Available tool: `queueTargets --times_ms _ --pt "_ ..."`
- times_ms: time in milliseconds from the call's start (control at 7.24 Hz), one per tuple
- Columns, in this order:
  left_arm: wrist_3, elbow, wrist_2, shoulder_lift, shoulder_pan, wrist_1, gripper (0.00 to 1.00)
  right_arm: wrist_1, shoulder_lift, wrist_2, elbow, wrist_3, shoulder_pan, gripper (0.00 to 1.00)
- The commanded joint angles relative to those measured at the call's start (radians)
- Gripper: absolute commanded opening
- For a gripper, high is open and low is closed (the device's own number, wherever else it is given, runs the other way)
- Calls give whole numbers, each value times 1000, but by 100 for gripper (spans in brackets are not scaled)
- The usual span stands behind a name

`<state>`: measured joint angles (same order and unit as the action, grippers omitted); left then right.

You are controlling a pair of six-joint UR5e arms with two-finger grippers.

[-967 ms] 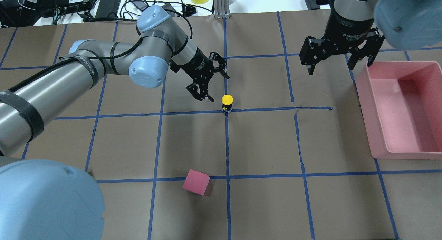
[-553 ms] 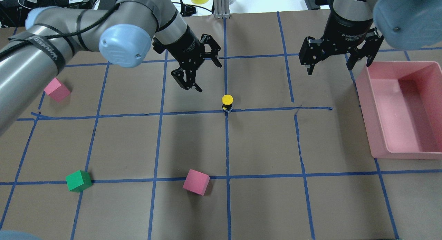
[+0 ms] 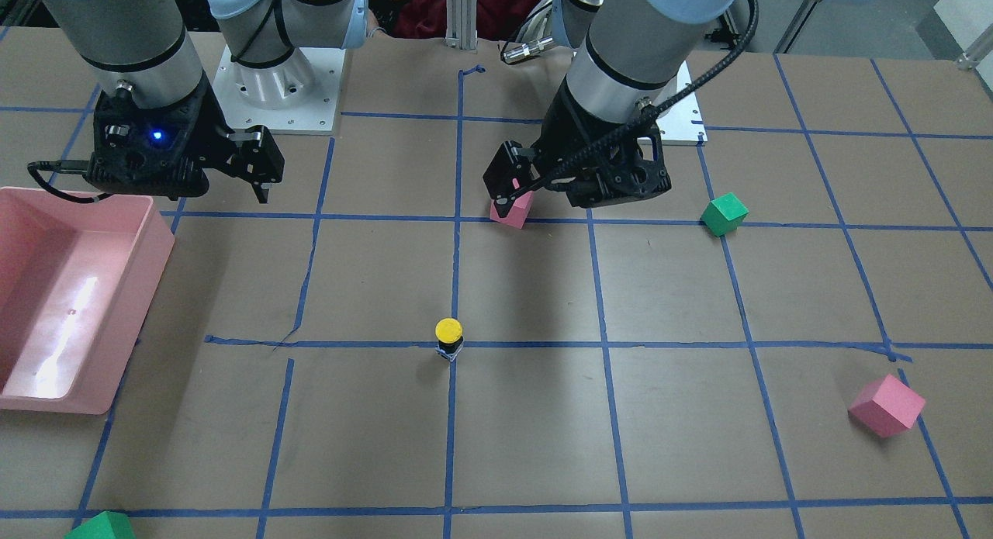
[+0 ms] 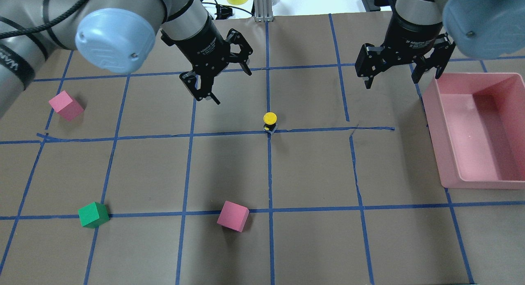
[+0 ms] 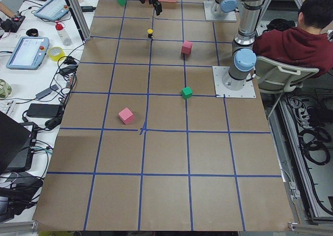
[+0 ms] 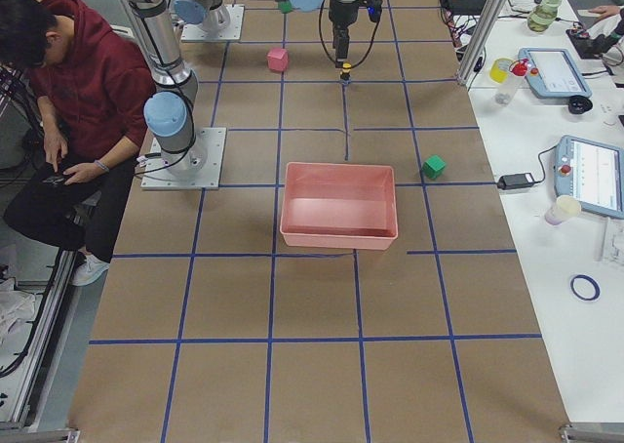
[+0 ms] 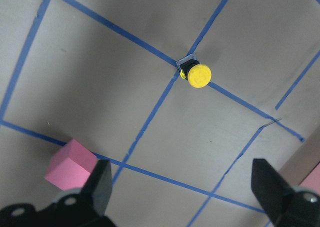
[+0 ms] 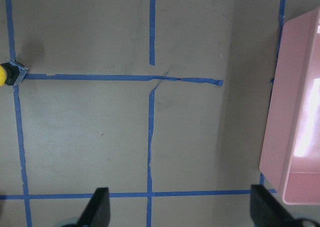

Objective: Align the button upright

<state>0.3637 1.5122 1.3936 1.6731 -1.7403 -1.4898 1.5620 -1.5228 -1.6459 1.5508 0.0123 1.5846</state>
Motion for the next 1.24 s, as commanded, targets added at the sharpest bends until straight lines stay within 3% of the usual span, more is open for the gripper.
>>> queueTargets --times_ms 0,138,276,1105 --pt "-439 23 114 -50 8 11 100 1 -8 5 -5 0 -2 100" --pt "-503 23 128 -67 24 11 100 3 -14 12 -9 2 0 100" --pt "-532 26 215 -84 30 2 100 3 -14 12 -9 5 0 100" --pt "-528 54 229 -135 28 34 100 3 -14 12 -6 3 0 100"
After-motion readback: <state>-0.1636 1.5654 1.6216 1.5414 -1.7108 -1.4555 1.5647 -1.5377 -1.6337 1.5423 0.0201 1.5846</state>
